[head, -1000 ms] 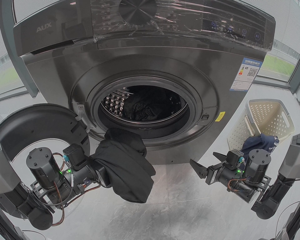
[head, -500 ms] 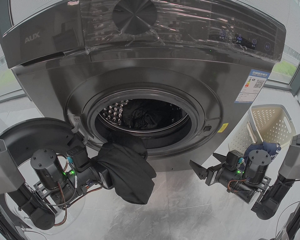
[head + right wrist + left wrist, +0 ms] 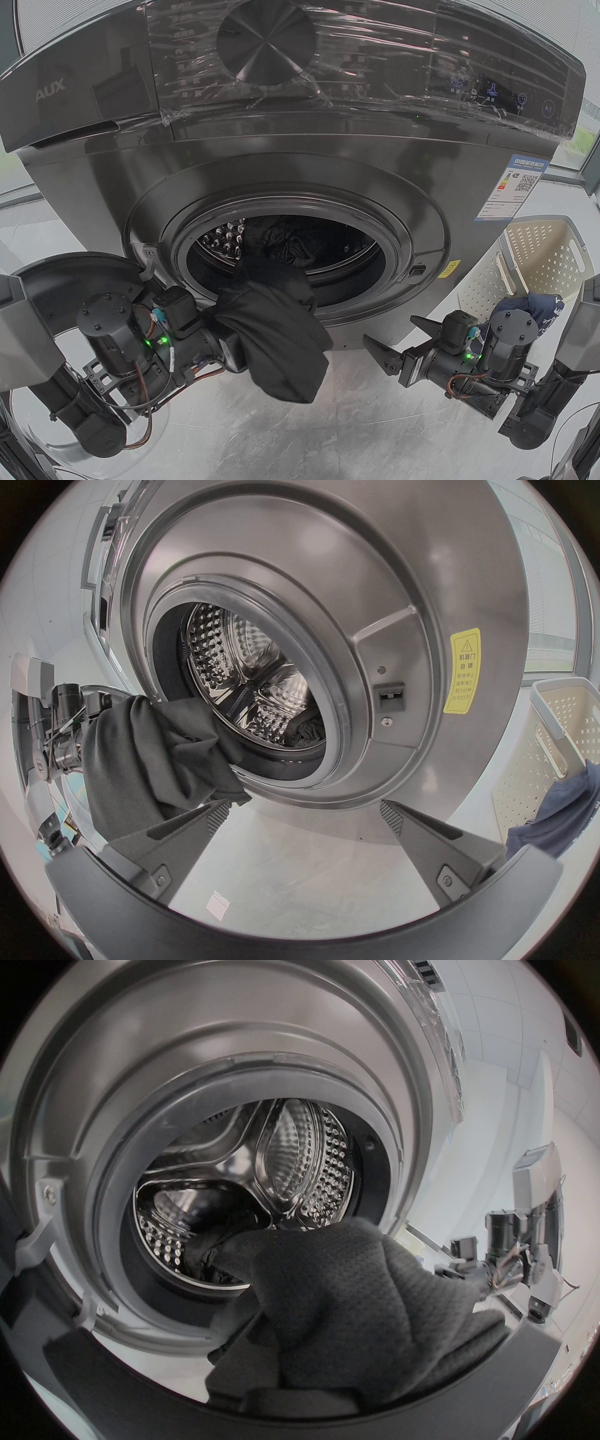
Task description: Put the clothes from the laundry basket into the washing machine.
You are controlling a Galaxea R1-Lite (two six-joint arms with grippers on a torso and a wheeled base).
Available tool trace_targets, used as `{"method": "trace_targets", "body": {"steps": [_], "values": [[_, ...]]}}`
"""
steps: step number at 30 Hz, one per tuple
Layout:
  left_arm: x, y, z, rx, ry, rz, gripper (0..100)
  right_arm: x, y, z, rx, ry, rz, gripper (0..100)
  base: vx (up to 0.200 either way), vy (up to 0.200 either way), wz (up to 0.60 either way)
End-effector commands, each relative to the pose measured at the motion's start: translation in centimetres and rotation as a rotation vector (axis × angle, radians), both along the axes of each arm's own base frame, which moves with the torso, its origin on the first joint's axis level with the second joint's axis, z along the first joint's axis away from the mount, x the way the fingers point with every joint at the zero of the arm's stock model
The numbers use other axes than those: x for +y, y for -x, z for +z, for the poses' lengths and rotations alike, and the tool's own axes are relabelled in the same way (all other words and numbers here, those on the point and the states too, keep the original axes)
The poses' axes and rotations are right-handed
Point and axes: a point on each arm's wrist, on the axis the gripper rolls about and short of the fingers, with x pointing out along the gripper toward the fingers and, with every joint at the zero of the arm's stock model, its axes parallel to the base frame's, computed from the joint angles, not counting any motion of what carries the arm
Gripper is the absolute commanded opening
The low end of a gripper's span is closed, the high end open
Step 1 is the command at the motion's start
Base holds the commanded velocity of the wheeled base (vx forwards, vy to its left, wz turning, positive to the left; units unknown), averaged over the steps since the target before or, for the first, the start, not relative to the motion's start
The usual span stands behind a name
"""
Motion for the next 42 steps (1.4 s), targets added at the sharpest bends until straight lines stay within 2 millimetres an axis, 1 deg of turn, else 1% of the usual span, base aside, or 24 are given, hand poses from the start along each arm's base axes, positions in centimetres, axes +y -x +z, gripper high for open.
{"method": "trace_targets", "body": {"steps": [1, 7, 10, 13, 14, 15, 16, 17, 18, 21, 26, 27, 30, 32, 33, 35, 36, 37, 39, 42], "values": [[-2.1, -2.6, -0.3, -0.028, 0.019, 0.018, 0, 0.1, 0.6, -0.4, 0.018, 0.012, 0.020, 100, 0.000, 0.000, 0.00], [-3.3, -4.4, -0.7, -0.040, 0.042, 0.017, 0, 0.5, 0.9, -0.1, 0.007, 0.006, 0.037, 100, 0.000, 0.000, 0.00], [-4.4, -5.8, -1.1, -0.055, 0.053, 0.012, 0, 0.6, 1.0, -0.1, 0.008, 0.005, 0.040, 100, 0.000, 0.000, 0.00], [-5.4, -7.2, -2.3, -0.050, 0.046, 0.008, 0, 0.5, 1.0, -0.1, 0.007, 0.006, 0.039, 100, 0.000, 0.000, 0.00], [-5.4, -7.2, -2.3, -0.052, 0.047, 0.008, 0, 0.5, 1.0, -0.1, 0.006, 0.005, 0.039, 100, 0.000, 0.000, 0.00], [-6.2, -8.4, -2.5, -0.072, 0.063, 0.011, 0, 0.5, 1.1, 0.1, 0.000, 0.000, 0.039, 100, 0.000, 0.000, 0.00], [-6.6, -8.9, -2.6, -0.079, 0.068, 0.012, 0, 0.4, 1.1, 0.3, -0.004, -0.002, 0.039, 100, 0.000, 0.000, 0.00], [-6.6, -9.0, -2.6, -0.082, 0.070, 0.011, 0, 0.4, 1.1, 0.3, -0.004, -0.002, 0.039, 100, 0.000, 0.000, 0.00], [-7.2, -9.9, -2.6, -0.101, 0.085, 0.012, 0, 0.5, 1.1, 0.2, -0.002, -0.002, 0.040, 100, 0.000, 0.000, 0.00], [-8.0, -11.1, -2.9, -0.123, 0.100, 0.015, 0, 0.5, 1.1, 0.3, -0.004, -0.004, 0.040, 100, 0.000, 0.000, 0.00], [-8.5, -12.4, -3.0, -0.130, 0.106, 0.024, 0, 0.6, 1.0, 0.2, -0.004, -0.002, 0.042, 100, 0.000, 0.000, 0.00], [-8.5, -12.4, -3.0, -0.130, 0.106, 0.024, 0, 0.6, 1.0, 0.2, -0.004, -0.002, 0.042, 100, 0.000, 0.000, 0.00], [-8.6, -13.6, -2.5, -0.130, 0.109, 0.040, 0, 0.6, 1.0, 0.1, -0.001, 0.000, 0.042, 100, 0.000, 0.000, 0.00], [-8.6, -13.9, -2.4, -0.129, 0.110, 0.045, 0, 0.6, 1.0, 0.1, -0.001, -0.001, 0.042, 100, 0.000, 0.000, 0.00], [-8.8, -14.6, -1.8, -0.134, 0.116, 0.064, 0, 0.6, 1.0, 0.1, 0.001, 0.000, 0.042, 100, 0.000, 0.000, 0.00], [-8.8, -15.3, -1.6, -0.133, 0.116, 0.089, 0, 0.7, 1.1, 0.1, 0.003, 0.000, 0.046, 100, 0.000, 0.000, 0.00], [-8.8, -15.3, -1.6, -0.133, 0.116, 0.089, 0, 0.7, 1.1, 0.1, 0.003, 0.000, 0.046, 100, 0.000, 0.000, 0.00], [-9.0, -16.1, -1.5, -0.132, 0.121, 0.110, 0, 0.7, 1.1, 0.0, 0.004, 0.001, 0.048, 100, 0.000, 0.000, 0.00], [-8.7, -16.9, -1.5, -0.136, 0.123, 0.133, 0, 0.9, 1.3, 0.0, 0.005, 0.002, 0.057, 100, 0.000, 0.000, 0.00], [-8.6, -17.6, -1.3, -0.135, 0.125, 0.149, 0, 0.9, 1.3, 0.0, 0.005, 0.002, 0.057, 100, 0.000, 0.000, 0.00]]}}
